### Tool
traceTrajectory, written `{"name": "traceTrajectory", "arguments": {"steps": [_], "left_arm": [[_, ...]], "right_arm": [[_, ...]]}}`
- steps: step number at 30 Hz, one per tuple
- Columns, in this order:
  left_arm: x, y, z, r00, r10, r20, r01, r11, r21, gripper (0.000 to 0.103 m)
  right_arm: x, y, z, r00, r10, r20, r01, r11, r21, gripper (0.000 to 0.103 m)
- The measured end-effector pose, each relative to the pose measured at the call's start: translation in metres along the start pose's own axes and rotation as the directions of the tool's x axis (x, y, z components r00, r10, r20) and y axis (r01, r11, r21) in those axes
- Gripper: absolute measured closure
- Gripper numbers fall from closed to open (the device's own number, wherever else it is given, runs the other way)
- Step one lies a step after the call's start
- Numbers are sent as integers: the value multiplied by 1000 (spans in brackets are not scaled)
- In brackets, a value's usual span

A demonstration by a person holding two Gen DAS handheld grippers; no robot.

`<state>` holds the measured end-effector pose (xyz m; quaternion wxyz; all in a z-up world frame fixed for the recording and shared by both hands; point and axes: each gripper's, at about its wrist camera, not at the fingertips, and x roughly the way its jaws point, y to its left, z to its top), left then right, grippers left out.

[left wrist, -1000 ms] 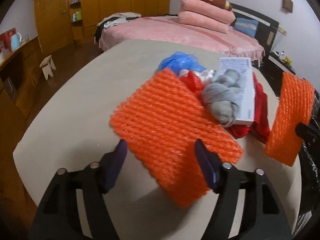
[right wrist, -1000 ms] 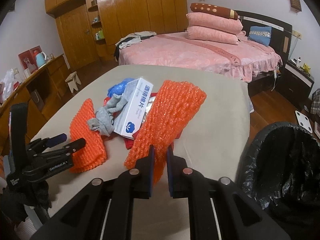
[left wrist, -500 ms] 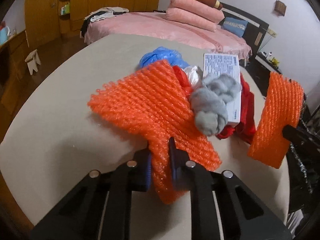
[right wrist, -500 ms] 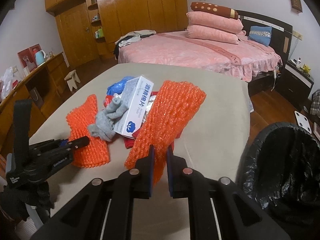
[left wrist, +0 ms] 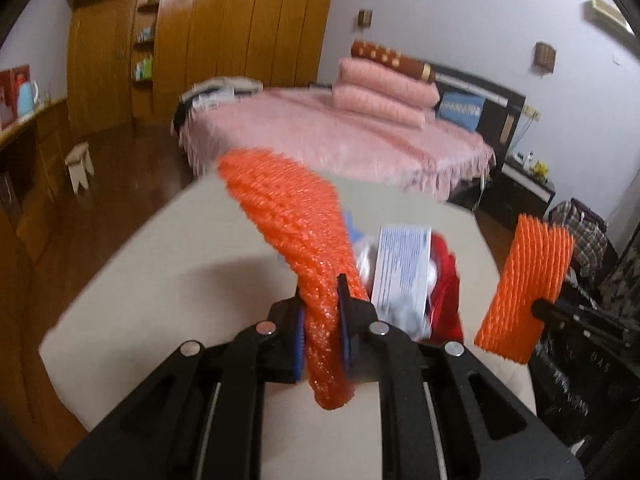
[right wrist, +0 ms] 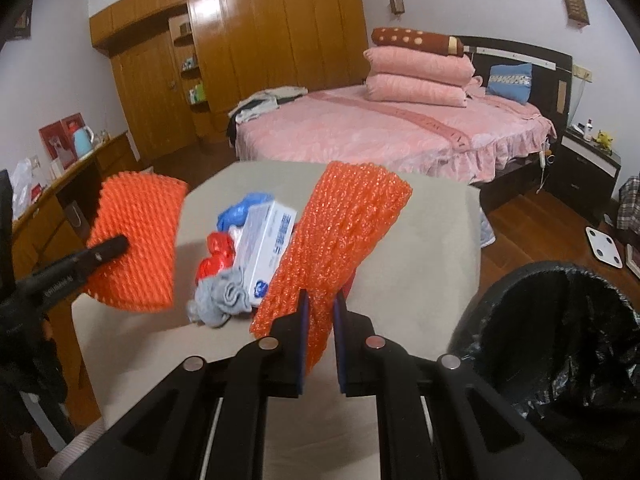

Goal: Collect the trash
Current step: 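Carry both orange foam nets over the bin and open both grippers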

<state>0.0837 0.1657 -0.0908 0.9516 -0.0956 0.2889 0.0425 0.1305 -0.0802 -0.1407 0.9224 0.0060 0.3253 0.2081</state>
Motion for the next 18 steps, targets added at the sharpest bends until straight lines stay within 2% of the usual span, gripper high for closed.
{"name": "traceTrajectory", "arguments": {"steps": [5,10,14,18], "left_arm": [[-12,-24,19,997,-65,39,64,998,26,91],[-15,-64,21,988,-150,34,146,985,95,91],[-7,-109,14,971,-237,0,234,960,150,90],[2,-152,2,945,-323,-49,326,923,204,90]], "right_arm": [[-16,-14,4,999,-17,36,17,1000,23,91],[-35,-40,5,996,-72,58,68,996,56,91],[-50,-71,0,987,-148,56,142,985,95,91],[-65,-108,-12,971,-236,37,228,962,152,91]]}}
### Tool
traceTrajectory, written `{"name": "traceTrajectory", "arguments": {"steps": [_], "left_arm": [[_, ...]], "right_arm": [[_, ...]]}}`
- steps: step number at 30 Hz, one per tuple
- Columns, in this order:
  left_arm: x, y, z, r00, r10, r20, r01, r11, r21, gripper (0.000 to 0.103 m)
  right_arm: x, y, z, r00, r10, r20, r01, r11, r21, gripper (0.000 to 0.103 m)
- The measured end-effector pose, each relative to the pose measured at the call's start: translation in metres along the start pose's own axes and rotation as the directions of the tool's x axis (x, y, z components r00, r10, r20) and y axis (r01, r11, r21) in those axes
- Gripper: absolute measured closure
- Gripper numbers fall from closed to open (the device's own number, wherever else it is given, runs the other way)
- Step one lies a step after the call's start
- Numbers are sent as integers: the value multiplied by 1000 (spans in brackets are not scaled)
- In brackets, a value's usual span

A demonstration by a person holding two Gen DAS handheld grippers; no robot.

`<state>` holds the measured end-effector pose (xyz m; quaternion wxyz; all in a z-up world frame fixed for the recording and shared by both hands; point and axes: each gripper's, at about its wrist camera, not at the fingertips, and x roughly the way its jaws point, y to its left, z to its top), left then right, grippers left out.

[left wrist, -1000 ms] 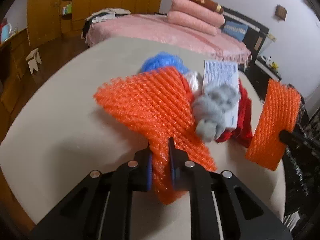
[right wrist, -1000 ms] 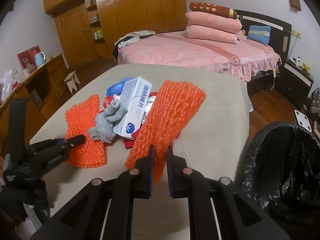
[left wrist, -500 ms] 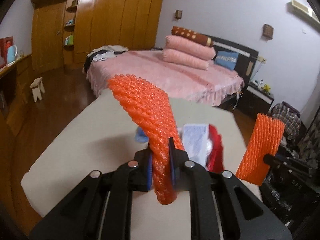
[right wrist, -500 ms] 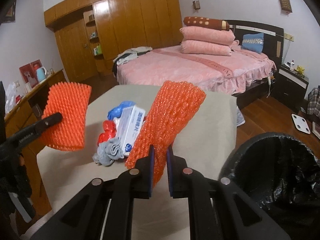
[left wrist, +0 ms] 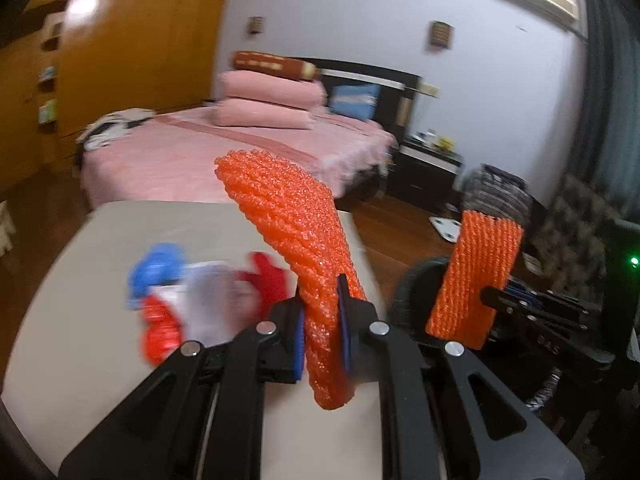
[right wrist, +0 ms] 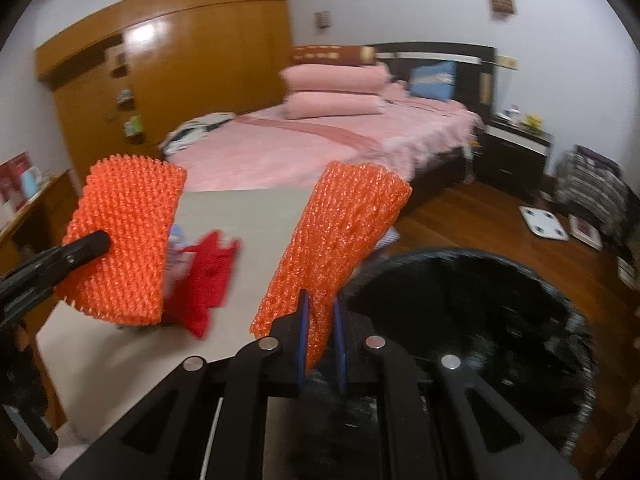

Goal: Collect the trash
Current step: 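Carry both orange foam nets over the bin and open both grippers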

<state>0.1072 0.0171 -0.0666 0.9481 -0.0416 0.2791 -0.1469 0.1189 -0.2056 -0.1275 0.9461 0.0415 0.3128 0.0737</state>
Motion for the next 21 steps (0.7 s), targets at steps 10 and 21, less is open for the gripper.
{"name": "traceTrajectory", "arguments": {"steps": [10,21], "left_arm": [[66,-91,-4,977,-193,-85,200,976,86,90],[77,-95,-13,972,-200,-124,210,975,72,30]], "right_arm": [[-19,-79,-16,986,-167,-22,168,982,81,91],[-29,-108,-25,969,-246,-19,246,961,123,26]]}}
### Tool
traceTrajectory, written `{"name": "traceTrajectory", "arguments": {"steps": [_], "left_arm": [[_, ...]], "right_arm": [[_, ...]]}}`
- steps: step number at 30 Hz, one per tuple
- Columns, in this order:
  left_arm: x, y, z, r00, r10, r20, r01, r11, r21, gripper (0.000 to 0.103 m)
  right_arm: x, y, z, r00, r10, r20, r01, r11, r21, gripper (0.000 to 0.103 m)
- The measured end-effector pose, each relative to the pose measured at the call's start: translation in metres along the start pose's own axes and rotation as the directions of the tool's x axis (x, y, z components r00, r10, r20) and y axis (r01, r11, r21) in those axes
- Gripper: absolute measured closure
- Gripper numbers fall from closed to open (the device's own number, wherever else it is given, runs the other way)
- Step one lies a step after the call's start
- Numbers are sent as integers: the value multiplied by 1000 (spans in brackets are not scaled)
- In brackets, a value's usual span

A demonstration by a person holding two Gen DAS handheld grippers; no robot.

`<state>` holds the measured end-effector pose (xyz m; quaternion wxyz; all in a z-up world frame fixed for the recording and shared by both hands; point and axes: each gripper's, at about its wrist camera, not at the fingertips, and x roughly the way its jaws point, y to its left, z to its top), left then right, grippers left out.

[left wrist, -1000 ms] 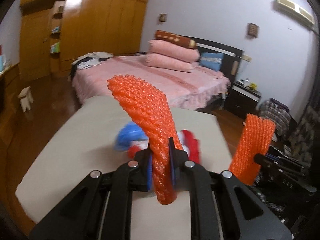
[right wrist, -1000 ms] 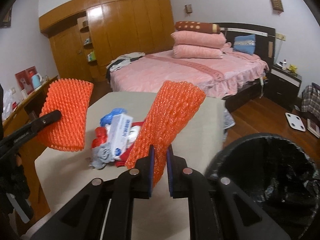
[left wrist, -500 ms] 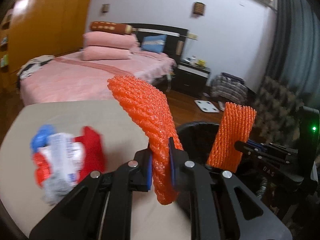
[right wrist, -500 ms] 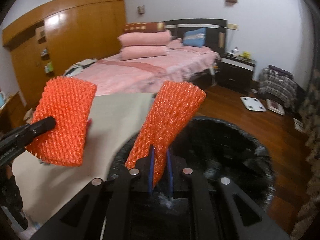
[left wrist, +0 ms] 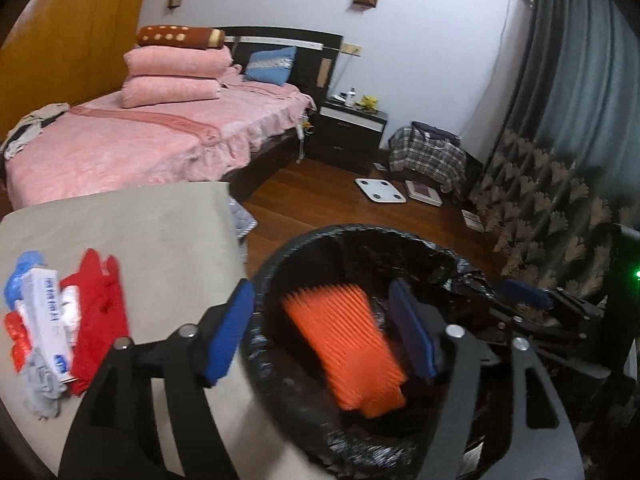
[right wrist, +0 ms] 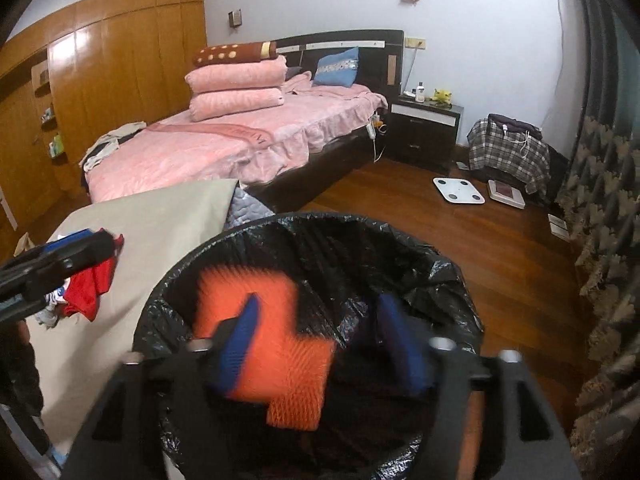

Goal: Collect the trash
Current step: 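Carry both orange foam nets over the bin and open both grippers, then move both grippers back over the trash pile on the table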

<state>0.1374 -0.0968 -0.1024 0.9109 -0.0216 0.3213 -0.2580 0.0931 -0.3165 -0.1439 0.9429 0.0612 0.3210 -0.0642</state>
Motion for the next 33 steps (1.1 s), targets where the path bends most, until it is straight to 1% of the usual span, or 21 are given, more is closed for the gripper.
{"name": "traceTrajectory", "arguments": {"steps": [1,2,3,4,5,7,9,10,14,17,19,22,25,28,33], "left_arm": [[-5,4,0,1000,19,9,-19,1000,-1,25],[-14,12,-1,998,54,25,-54,999,0,20],[-23,20,-1,995,93,43,-93,996,1,18],[-29,25,-1,991,119,55,-119,993,0,16],[-40,35,-3,985,160,71,-160,987,-4,16],[-53,47,-1,975,206,86,-205,979,-16,14],[-69,68,-4,958,270,98,-268,963,-37,14],[-74,74,-2,951,291,101,-288,957,-43,14],[-98,111,-14,912,399,96,-393,917,-69,14],[-107,132,-24,892,447,71,-441,893,-91,14],[-111,148,-34,879,475,46,-468,876,-121,14],[-113,165,-46,863,505,16,-499,856,-135,14],[-110,174,-57,853,522,-8,-518,843,-143,18],[-106,182,-61,851,524,-32,-523,839,-152,22],[-91,193,-70,858,506,-84,-513,840,-178,29]], "right_arm": [[-1,2,1,1000,2,10,-2,1000,4,22],[-2,4,2,1000,7,18,-7,1000,5,15],[-3,9,3,999,19,29,-19,1000,5,9],[-5,15,4,999,30,38,-31,1000,4,7],[-5,21,5,998,44,45,-44,999,2,6],[-5,36,8,996,78,50,-77,997,-11,6],[-5,52,10,993,103,53,-102,994,-29,6],[-5,60,12,992,117,54,-115,993,-39,6],[1,101,13,981,191,47,-187,979,-76,6],[4,127,9,973,226,41,-221,970,-106,6],[8,143,5,968,250,36,-244,962,-125,6],[15,168,-1,957,291,19,-286,948,-138,6],[20,184,-7,951,310,9,-305,940,-151,6],[24,199,-12,948,318,-6,-314,934,-172,6],[27,205,-16,946,322,-24,-320,928,-189,6]]}}
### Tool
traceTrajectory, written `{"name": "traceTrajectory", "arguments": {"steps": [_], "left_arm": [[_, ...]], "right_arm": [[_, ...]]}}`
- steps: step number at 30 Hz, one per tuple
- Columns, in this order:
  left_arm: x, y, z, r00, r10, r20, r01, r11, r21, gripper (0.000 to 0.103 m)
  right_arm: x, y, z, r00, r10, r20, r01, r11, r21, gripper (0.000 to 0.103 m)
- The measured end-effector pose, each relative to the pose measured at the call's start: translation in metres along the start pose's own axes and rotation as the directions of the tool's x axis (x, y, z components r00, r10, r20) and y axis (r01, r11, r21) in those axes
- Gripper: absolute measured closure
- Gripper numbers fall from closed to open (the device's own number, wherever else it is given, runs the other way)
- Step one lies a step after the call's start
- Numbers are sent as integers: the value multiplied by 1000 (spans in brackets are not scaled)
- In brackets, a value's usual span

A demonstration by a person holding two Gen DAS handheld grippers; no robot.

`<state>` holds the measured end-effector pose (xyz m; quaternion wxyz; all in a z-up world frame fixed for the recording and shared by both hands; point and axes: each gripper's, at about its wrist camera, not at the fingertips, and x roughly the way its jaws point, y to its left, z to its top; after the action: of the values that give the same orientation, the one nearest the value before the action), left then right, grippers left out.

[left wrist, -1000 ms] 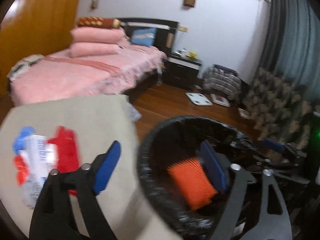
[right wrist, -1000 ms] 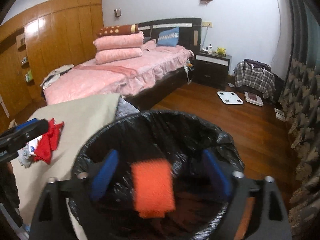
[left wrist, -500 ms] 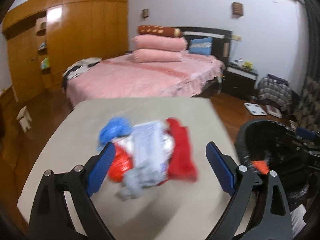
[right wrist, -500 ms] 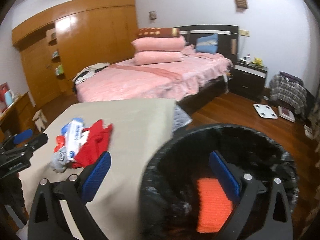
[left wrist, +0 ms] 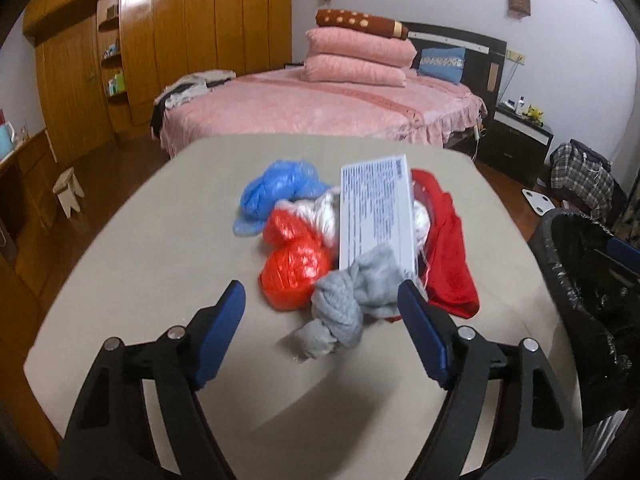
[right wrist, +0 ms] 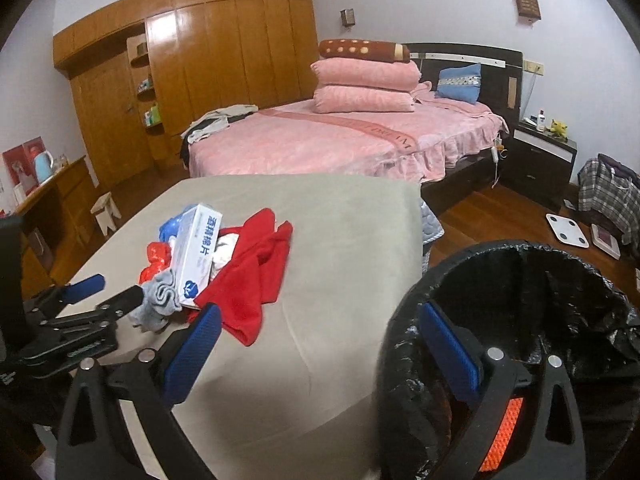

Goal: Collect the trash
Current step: 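Move both grippers back over the trash pile on the table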

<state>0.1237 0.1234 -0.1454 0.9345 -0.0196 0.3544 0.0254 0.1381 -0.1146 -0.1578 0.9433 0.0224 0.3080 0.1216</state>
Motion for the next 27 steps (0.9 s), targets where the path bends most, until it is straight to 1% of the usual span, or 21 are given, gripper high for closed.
{"name": "traceTrajectory", "arguments": {"steps": [3,5,7,8,9,11,15,21,27], "left_arm": [[13,0,-5,999,-14,-34,13,1000,-11,34],[22,-2,-7,998,-20,-60,20,1000,-11,42],[28,-4,-8,996,-39,-84,38,999,-14,54],[31,-4,-9,994,-51,-95,49,999,-15,63],[33,-4,-9,993,-58,-103,57,998,-13,65],[33,-3,-10,993,-57,-101,55,998,-18,68],[25,1,-11,994,-56,-89,53,998,-39,70],[1,9,-5,998,-49,-33,47,998,-48,70],[-15,24,6,1000,-18,23,20,997,-76,70]], "right_arm": [[2,0,0,1000,-2,-10,2,1000,-2,6],[3,-1,0,1000,-3,-14,3,1000,-1,6],[4,0,0,1000,-5,-17,5,1000,-4,6],[4,0,0,1000,-4,-18,4,1000,-5,6],[4,0,0,1000,-3,-19,3,1000,-6,6],[5,1,0,1000,-2,-22,1,1000,-8,6],[6,3,0,1000,5,-26,-5,1000,-16,6],[13,9,3,999,16,-32,-16,1000,-13,6],[32,22,6,998,32,-47,-32,999,-17,6]]}}
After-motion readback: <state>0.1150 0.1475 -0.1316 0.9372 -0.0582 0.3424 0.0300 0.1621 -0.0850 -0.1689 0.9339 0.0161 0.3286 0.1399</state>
